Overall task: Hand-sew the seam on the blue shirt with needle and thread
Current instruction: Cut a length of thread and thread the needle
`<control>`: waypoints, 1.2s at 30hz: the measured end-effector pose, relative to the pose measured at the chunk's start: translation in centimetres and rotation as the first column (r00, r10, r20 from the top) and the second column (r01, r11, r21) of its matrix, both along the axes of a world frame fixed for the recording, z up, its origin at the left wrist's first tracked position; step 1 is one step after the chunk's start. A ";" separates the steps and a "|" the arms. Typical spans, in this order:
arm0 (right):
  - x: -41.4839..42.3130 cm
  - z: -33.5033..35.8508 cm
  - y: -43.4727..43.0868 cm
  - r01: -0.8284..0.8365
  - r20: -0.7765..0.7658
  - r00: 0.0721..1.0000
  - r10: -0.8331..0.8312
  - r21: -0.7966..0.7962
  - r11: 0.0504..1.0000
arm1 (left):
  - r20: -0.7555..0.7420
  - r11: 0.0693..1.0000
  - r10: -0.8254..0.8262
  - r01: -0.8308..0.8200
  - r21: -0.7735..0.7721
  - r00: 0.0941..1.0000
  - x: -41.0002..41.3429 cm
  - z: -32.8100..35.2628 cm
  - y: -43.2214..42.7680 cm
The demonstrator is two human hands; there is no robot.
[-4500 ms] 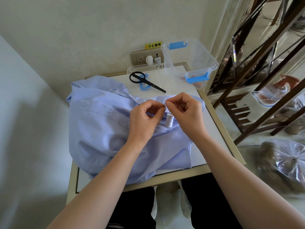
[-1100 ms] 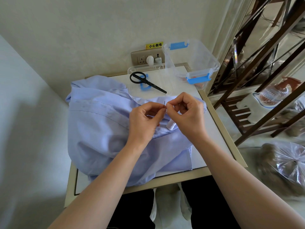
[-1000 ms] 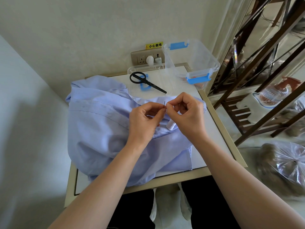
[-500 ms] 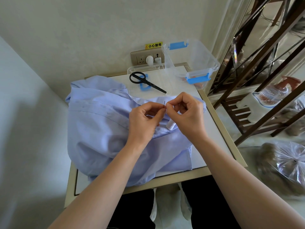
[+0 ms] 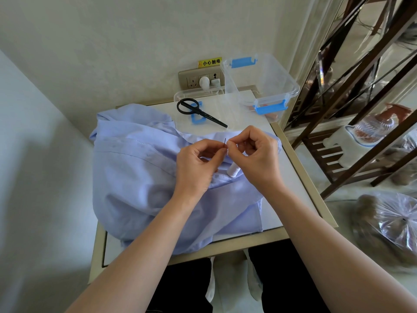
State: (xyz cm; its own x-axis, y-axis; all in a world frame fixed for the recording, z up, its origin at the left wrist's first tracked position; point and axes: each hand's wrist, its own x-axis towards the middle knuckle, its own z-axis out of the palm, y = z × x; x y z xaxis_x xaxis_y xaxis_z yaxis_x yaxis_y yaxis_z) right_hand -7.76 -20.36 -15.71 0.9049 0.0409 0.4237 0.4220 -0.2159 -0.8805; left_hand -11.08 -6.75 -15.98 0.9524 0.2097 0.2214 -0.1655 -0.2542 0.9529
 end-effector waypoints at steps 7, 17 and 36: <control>0.0 0.0 -0.1 -0.009 0.010 1.000 0.009 -0.005 1.000 | 0.003 1.000 -0.009 0.009 0.016 1.000 0.0 -0.1 0.1; -0.2 0.2 -0.1 -0.019 0.003 1.000 0.019 0.013 1.000 | -0.009 1.000 -0.010 0.010 -0.003 1.000 0.0 0.0 0.0; -0.3 0.5 -0.3 -0.037 -0.034 0.999 0.039 0.036 0.999 | 0.009 0.999 -0.011 0.011 0.031 1.000 0.0 0.1 0.0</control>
State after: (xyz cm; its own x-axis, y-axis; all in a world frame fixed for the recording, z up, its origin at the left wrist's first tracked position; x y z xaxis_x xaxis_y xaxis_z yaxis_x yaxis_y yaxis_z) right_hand -8.02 -20.63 -15.24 0.9170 0.0612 0.3943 0.3988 -0.1691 -0.9013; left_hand -11.05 -6.79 -15.86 0.9525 0.1922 0.2360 -0.1768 -0.2819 0.9430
